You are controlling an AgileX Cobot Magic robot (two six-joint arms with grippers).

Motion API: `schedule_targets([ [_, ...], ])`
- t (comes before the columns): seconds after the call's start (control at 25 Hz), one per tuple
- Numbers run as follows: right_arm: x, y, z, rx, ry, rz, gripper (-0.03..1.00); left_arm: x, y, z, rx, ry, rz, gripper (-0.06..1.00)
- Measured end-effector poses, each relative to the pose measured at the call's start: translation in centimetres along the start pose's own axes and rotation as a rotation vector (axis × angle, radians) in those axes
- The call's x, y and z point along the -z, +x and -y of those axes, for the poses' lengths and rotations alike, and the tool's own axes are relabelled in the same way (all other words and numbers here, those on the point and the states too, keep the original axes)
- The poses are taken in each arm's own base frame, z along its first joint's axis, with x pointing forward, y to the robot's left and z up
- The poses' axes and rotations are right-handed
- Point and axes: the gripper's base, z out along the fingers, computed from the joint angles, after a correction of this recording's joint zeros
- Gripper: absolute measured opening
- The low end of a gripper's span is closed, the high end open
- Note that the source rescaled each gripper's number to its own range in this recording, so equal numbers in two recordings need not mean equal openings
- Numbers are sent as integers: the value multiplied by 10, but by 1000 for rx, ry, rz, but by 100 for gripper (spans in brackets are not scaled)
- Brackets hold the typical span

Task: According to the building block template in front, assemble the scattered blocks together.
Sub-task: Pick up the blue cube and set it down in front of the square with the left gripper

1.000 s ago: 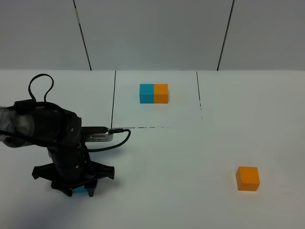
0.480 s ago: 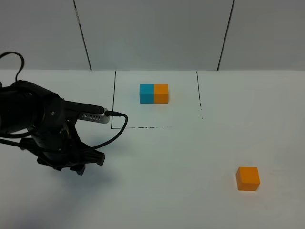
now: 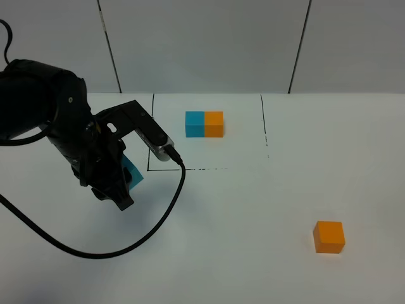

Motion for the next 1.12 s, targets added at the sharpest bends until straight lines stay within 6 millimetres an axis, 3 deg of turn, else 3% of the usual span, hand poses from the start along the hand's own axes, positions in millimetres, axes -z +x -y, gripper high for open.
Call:
schedule_targets([
  [0.24,0,0,0,0,0,0,72,-21,-16,-6,-216,115,-50,1],
  [0.56,0,0,0,0,0,0,72,-57,-55,-11,-307,168,-93,0],
  [0.84,0,0,0,0,0,0,72,-90,-102,12,-472,167,-164,0],
  [1.12,0,0,0,0,0,0,72,-112,-121,40,-594,128,-210,0],
])
